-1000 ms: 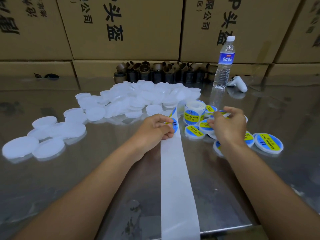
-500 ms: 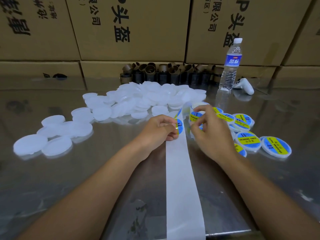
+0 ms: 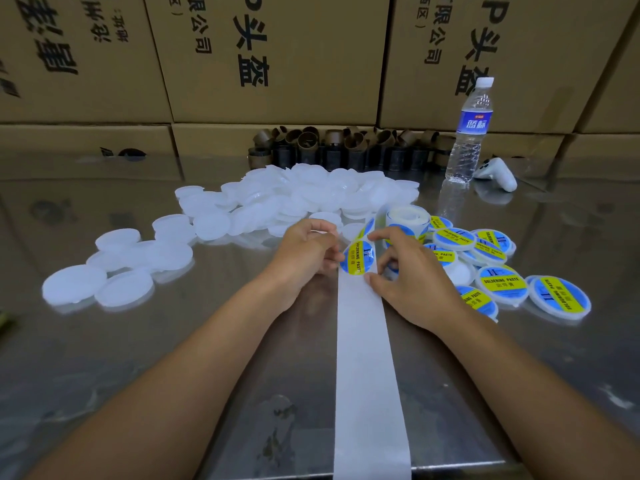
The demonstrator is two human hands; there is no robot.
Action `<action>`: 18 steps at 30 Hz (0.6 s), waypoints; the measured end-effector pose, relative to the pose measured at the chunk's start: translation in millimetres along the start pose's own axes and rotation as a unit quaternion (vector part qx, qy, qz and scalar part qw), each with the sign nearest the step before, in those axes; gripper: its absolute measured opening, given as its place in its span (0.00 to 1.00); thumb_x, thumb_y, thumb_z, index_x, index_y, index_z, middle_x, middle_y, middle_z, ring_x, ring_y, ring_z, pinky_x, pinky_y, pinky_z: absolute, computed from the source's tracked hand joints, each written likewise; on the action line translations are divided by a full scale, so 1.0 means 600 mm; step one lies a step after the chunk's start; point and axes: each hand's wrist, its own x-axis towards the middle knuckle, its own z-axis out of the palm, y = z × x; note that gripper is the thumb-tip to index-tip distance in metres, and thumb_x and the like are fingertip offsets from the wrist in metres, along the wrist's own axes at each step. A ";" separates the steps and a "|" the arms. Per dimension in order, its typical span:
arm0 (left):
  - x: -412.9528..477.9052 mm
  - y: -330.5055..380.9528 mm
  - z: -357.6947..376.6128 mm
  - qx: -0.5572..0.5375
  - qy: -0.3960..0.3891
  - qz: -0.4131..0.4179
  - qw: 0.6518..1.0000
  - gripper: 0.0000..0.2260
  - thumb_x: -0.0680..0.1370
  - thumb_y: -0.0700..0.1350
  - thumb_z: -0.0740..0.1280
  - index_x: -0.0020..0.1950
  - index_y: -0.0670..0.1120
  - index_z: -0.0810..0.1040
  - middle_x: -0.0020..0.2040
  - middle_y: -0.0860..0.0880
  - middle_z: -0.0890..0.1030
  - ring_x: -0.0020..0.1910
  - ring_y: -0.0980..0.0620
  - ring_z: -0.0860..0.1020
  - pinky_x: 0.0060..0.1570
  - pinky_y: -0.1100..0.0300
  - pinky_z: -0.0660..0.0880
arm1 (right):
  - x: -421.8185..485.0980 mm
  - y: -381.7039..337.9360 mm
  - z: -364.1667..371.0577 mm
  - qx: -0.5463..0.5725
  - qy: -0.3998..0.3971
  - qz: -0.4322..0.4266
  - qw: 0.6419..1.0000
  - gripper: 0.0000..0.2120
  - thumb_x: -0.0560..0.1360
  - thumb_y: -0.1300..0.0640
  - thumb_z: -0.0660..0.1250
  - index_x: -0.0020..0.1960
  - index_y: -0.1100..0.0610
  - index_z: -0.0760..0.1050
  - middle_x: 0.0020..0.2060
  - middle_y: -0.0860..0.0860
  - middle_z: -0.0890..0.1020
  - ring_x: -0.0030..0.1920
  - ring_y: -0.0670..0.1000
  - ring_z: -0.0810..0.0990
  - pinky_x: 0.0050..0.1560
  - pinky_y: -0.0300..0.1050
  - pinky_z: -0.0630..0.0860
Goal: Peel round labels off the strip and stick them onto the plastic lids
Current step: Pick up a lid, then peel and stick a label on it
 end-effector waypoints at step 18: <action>0.150 -0.018 0.014 0.425 0.093 0.049 0.899 0.16 0.81 0.46 0.61 0.66 0.40 0.70 0.65 0.39 0.70 0.65 0.41 0.69 0.61 0.52 0.68 | 0.002 -0.005 0.006 -0.088 -0.013 -0.066 0.994 0.07 0.75 0.57 0.64 0.51 0.50 0.76 0.33 0.37 0.64 0.48 0.45 0.63 0.45 0.39 0.64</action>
